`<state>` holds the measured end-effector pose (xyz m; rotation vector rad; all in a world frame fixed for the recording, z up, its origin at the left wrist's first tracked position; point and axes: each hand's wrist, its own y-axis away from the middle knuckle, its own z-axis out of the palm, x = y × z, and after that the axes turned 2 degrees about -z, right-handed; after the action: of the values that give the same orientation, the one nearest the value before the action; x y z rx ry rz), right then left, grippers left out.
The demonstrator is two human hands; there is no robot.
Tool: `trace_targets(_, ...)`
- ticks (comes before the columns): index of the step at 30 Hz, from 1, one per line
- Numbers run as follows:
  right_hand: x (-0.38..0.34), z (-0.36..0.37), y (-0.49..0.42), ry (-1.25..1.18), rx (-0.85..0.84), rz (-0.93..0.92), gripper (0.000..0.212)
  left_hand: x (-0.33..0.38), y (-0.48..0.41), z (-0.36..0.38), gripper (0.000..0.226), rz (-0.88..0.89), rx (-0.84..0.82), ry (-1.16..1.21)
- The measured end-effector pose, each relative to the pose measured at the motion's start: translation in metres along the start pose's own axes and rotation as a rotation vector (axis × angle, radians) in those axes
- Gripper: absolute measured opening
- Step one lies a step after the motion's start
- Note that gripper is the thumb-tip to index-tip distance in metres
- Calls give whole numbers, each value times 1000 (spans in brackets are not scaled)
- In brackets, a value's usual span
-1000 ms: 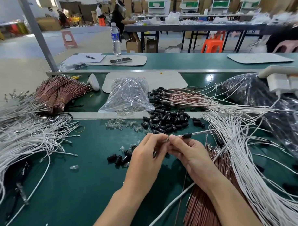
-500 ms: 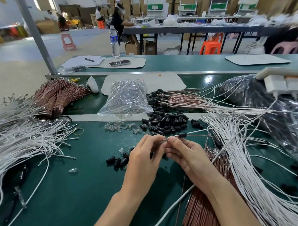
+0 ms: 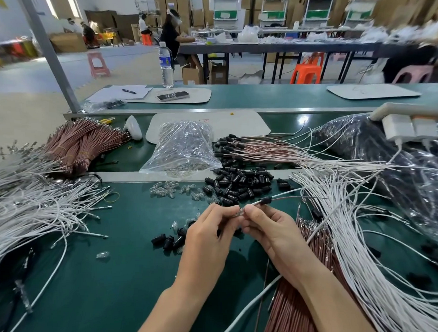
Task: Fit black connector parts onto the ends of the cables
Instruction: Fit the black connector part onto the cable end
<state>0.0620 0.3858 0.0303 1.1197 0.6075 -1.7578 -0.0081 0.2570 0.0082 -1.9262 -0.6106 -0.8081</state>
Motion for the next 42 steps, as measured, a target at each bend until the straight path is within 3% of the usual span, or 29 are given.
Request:
trace_targets(7,-2,1,0,2,-38,7,32,-1,-4,0,17,-4,59,16)
trace_targets(11,-5,-4,-3,-137,96,-12,46,-2,-6,-2,13,-65,98,31)
trace_targets(18,-7,-6,-3,-220,145,5,19,-1,-5,-2,12,-88,49,57)
trace_targets(25,-3,-1,-2,-91,36,29,32,-1,-3,2,18,-28,-11,54)
trace_targets(37,-1,3,1,-25,-11,31,27,-6,-1,1,22,-98,0,187)
trace_targets(42,-3,5,2,-33,2,10,21,-5,-5,-2,22,-68,1,97)
